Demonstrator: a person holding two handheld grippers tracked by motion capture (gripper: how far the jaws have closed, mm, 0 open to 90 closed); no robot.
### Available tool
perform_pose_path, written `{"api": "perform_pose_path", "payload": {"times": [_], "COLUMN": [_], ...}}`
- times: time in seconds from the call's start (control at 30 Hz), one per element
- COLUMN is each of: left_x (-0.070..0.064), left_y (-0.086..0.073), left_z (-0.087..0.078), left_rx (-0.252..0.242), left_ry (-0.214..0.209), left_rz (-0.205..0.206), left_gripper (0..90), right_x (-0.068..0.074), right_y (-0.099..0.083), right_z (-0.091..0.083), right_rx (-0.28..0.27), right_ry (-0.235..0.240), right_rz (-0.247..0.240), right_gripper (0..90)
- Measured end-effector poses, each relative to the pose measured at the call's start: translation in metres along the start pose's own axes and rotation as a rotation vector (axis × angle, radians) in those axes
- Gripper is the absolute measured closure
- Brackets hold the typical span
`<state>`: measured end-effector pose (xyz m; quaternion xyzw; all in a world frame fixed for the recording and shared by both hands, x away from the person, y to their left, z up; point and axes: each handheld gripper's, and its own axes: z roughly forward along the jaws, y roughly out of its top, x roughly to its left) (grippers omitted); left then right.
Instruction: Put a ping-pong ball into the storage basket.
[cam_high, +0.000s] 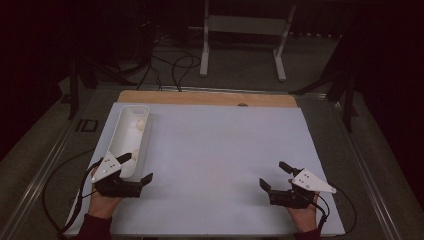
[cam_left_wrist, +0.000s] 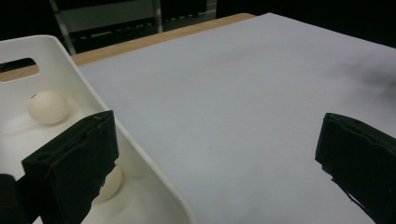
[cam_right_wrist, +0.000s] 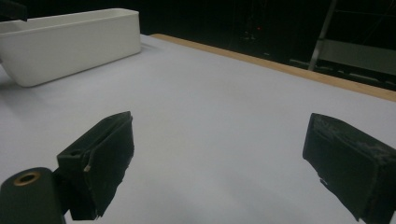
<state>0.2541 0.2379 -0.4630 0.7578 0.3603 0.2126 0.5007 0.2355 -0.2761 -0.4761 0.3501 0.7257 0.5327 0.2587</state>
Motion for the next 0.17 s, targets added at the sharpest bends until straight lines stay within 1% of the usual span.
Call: {"api": "perform_pose_path", "payload": {"times": [0.17], "left_x": [0.0008], "left_y": [-0.0015], "left_z": [-0.0003], "left_rx": [-0.003], "left_ry": [0.005], "left_rz": [-0.002], "left_gripper": [0.0], "right_x": [0.0005], "right_y": [0.0003], "right_z": [-0.0020], "right_rx": [-0.003], "right_ry": [0.002], "right_rz": [0.000], "right_gripper": [8.6]}}
